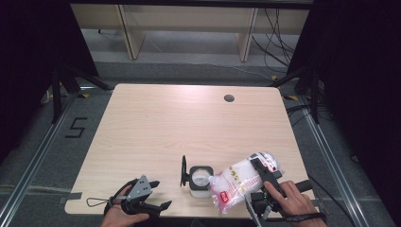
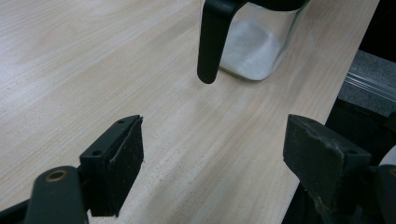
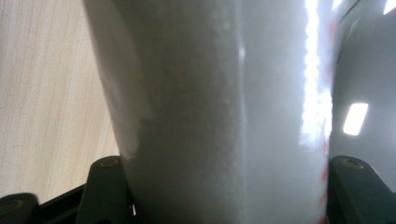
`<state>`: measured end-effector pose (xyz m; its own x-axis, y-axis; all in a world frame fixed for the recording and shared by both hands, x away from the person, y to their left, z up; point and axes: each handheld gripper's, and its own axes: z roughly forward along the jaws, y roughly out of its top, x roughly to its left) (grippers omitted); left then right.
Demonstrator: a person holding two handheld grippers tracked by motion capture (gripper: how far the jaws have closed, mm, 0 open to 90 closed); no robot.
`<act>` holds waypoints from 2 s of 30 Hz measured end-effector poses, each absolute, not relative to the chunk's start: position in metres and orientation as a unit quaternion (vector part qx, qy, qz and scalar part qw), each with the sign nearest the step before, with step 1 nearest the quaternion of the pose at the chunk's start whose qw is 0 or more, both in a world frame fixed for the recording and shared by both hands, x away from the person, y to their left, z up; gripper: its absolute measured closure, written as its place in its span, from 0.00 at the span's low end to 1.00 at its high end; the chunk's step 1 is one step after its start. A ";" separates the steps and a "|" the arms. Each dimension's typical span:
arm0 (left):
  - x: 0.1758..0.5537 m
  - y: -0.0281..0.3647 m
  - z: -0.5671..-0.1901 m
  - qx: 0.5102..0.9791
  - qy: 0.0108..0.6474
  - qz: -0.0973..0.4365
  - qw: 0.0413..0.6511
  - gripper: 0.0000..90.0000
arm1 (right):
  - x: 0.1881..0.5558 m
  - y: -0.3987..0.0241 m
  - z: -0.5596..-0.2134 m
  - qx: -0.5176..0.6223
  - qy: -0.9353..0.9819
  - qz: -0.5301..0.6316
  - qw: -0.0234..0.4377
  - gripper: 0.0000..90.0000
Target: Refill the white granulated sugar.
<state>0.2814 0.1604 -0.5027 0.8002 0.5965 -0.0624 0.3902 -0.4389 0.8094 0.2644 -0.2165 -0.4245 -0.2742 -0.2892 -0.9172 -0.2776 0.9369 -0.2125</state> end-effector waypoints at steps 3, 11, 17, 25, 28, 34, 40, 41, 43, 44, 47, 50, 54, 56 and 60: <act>0.280 0.158 -0.503 0.832 0.301 0.110 0.453 0.22 | 0.264 -0.220 -0.428 -0.151 0.799 0.014 0.581 0.46; 0.281 0.160 -0.503 0.836 0.298 0.114 0.447 0.22 | 0.262 -0.217 -0.425 -0.161 0.802 0.001 0.575 0.46; 0.281 0.160 -0.503 0.840 0.294 0.117 0.441 0.22 | 0.262 -0.218 -0.425 -0.159 0.803 -0.001 0.574 0.46; 0.281 0.159 -0.503 0.835 0.298 0.112 0.449 0.22 | 0.264 -0.219 -0.424 -0.172 0.793 0.005 0.584 0.46; 0.281 0.159 -0.503 0.835 0.298 0.113 0.449 0.22 | 0.262 -0.220 -0.426 -0.151 0.800 0.016 0.581 0.46; 0.281 0.159 -0.503 0.835 0.298 0.113 0.449 0.22 | 0.265 -0.218 -0.423 -0.187 0.789 0.006 0.586 0.46; 0.281 0.159 -0.503 0.835 0.298 0.113 0.449 0.22 | 0.262 -0.219 -0.426 -0.157 0.798 0.012 0.581 0.46; 0.281 0.159 -0.503 0.835 0.297 0.113 0.449 0.22 | 0.261 -0.218 -0.426 -0.154 0.804 0.002 0.575 0.46; 0.281 0.159 -0.503 0.834 0.299 0.113 0.449 0.22 | 0.271 -0.211 -0.417 -0.261 0.784 -0.014 0.563 0.46; 0.281 0.159 -0.503 0.834 0.299 0.113 0.449 0.22 | 0.271 -0.211 -0.417 -0.261 0.784 -0.014 0.563 0.46; 0.281 0.159 -0.503 0.835 0.298 0.112 0.448 0.22 | 0.262 -0.217 -0.423 -0.170 0.798 0.001 0.578 0.46; 0.281 0.159 -0.503 0.835 0.296 0.112 0.451 0.22 | 0.262 -0.217 -0.424 -0.170 0.800 -0.004 0.575 0.46; 0.281 0.159 -0.503 0.833 0.301 0.112 0.451 0.22 | 0.262 -0.217 -0.426 -0.164 0.800 0.006 0.578 0.46; 0.281 0.159 -0.503 0.836 0.297 0.112 0.448 0.22 | 0.261 -0.217 -0.427 -0.157 0.802 0.010 0.576 0.47; 0.281 0.159 -0.503 0.835 0.298 0.112 0.448 0.22 | 0.261 -0.215 -0.427 -0.162 0.804 -0.001 0.572 0.47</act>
<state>0.2806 0.1593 -0.5030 0.7976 0.5980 -0.0791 0.3963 -0.4207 0.8161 0.2613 -0.2150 -0.4266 -0.2936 -0.2611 -0.9196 -0.2598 0.9476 -0.1861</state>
